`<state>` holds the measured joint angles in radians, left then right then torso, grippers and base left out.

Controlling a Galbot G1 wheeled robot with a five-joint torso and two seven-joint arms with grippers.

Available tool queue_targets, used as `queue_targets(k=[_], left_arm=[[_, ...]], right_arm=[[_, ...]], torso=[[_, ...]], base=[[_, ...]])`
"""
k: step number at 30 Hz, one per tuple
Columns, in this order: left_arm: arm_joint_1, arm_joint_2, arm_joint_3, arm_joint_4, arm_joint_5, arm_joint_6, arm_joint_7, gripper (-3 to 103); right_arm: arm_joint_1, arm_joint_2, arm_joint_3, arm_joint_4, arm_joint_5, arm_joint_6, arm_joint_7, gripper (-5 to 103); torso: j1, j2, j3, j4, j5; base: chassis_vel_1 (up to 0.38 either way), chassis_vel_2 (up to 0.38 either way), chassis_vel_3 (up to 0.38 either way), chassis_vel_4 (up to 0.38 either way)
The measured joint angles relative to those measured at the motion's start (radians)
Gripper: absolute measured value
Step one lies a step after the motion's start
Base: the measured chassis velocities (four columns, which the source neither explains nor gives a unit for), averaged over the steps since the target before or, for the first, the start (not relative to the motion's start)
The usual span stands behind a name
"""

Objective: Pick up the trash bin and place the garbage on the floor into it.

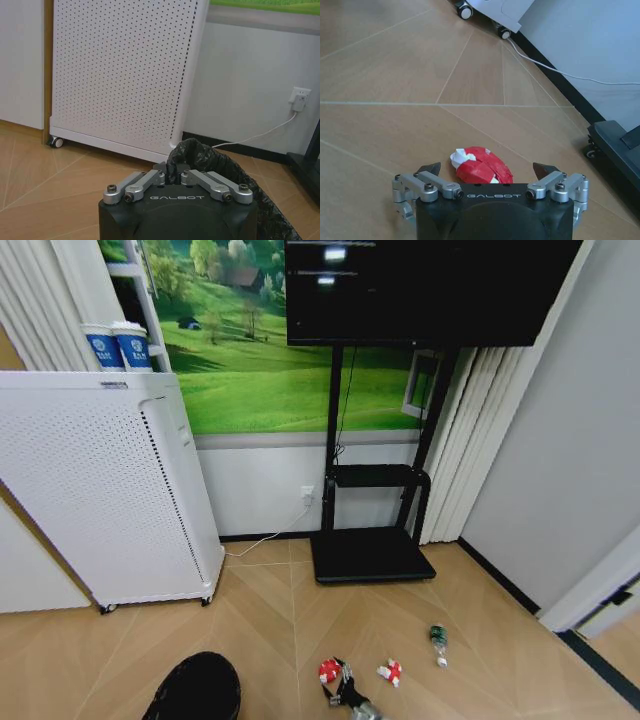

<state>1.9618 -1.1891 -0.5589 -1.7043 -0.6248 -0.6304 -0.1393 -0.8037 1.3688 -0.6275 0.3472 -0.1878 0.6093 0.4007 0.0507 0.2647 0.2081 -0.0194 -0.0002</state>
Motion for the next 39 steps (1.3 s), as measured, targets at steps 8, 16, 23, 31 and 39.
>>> queue_targets(k=[8, 16, 23, 31, 39], left_arm=[[-0.002, 0.0, 0.0, 0.002, -0.006, -0.001, 0.001, 8], [0.001, 0.002, -0.003, 0.002, -0.017, -0.004, 0.01, 8], [0.004, 0.004, -0.005, 0.0, -0.019, -0.006, 0.016, 8], [0.006, 0.021, -0.021, -0.023, -0.024, -0.001, 0.008, 8], [-0.034, 0.068, -0.028, -0.048, -0.043, 0.038, -0.051, 8]], right_arm=[[0.018, 0.021, -0.008, -0.043, 0.011, -0.006, -0.015, 88], [0.03, 0.046, -0.007, -0.087, 0.026, -0.008, -0.049, 65], [0.027, 0.05, 0.009, -0.09, 0.051, 0.011, -0.074, 40], [0.006, -0.003, 0.037, 0.02, 0.098, 0.07, -0.08, 20], [-0.01, -0.146, 0.077, 0.283, 0.11, 0.11, -0.053, 19]], torso=[[0.0, 0.0, 0.0, 0.0001, 0.0], [0.0, 0.0, 0.0, 0.0001, 0.0001], [0.0, 0.0, 0.0, 0.0001, 0.0001], [0.0, 0.0, 0.0, -0.0002, 0.0], [0.0, 0.0, 0.0, -0.0001, 0.0004]], base=[[0.0, 0.0, 0.0, 0.0], [0.0, 0.0, 0.0, 0.0], [0.0, 0.0, 0.0, 0.0], [0.0, 0.0, 0.0, 0.0], [0.0, 0.0, 0.0, 0.0]])
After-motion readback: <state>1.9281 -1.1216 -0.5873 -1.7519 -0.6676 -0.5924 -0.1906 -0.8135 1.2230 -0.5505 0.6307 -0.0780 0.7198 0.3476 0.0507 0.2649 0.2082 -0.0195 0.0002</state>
